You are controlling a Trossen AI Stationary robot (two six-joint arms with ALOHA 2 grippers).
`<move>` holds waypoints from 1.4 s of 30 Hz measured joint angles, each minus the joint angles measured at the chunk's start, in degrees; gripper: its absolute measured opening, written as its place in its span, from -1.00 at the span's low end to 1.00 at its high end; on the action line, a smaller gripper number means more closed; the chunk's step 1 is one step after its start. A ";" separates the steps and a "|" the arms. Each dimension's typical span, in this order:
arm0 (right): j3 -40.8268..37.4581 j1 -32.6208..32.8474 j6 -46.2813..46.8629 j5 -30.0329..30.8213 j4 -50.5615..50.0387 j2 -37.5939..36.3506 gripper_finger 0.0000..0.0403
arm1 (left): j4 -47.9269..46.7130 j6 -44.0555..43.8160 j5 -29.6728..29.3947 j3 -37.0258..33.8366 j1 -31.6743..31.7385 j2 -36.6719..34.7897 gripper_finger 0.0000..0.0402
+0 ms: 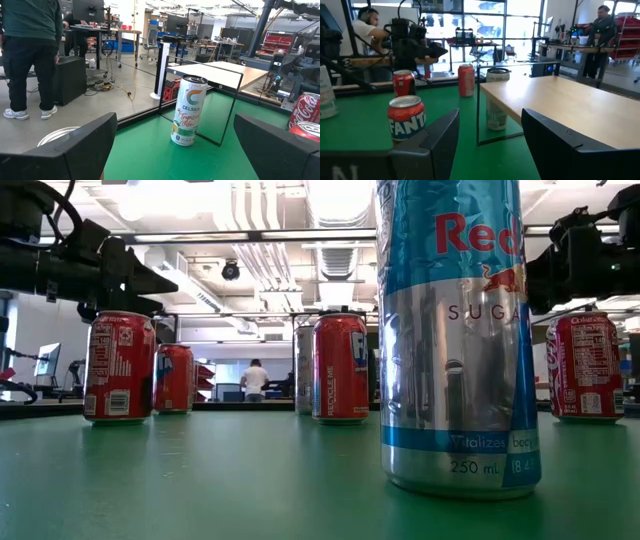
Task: Place canned beverage on shelf
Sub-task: Put the red-white soda can on the shelf
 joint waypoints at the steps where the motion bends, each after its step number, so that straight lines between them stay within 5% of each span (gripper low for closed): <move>1: -0.02 -0.01 0.16 0.02 -0.01 0.00 0.02 | 0.00 -0.01 0.00 -0.02 0.01 0.01 0.92; 27: -0.02 0.04 0.97 -0.07 0.01 0.00 0.02 | 0.00 -0.01 -0.01 -0.01 -0.01 0.00 0.92; 36: -0.02 0.04 31.20 -0.21 -0.29 0.00 0.02 | 0.00 -0.01 -0.01 -0.02 0.00 0.00 0.92; 42: -0.01 0.04 38.86 -0.08 -1.66 0.55 0.02 | 0.00 -0.01 0.00 0.00 -0.01 -0.01 0.92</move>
